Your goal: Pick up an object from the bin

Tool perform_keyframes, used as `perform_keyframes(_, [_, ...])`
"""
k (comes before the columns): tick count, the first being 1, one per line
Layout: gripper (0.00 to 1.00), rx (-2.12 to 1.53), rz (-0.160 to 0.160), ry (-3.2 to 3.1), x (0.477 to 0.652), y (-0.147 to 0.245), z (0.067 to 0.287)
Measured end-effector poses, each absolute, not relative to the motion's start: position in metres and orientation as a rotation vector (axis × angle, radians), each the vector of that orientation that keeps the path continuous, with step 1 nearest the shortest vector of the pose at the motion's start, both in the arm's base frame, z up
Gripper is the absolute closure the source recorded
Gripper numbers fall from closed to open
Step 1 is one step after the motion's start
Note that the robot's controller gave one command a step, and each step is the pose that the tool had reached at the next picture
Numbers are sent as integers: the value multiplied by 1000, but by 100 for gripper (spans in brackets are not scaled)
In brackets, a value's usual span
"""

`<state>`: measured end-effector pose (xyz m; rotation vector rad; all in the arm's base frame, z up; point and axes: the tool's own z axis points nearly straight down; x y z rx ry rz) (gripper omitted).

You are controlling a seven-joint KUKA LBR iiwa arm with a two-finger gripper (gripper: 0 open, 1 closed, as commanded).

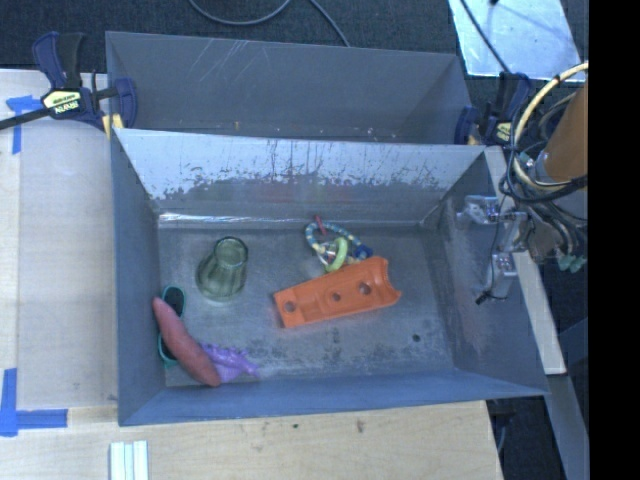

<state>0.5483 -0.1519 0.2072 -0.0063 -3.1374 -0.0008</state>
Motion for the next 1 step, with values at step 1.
perform_keyframes(1, [0, -2, 2, -3146, 550, -151, 212])
